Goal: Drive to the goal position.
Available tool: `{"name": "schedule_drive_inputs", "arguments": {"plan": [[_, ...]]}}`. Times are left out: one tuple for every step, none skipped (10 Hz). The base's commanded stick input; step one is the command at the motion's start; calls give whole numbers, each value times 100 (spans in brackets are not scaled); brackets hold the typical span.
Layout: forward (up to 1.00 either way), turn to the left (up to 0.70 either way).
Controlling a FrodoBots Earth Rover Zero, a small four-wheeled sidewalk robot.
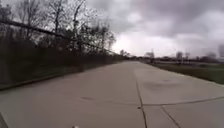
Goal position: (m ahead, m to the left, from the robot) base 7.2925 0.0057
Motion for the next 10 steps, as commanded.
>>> {"name": "schedule_drive_inputs", "arguments": {"plan": [[0,-13],[0,0],[0,0],[0,0],[0,0],[0,0],[0,0],[0,0],[0,0],[0,0]]}}
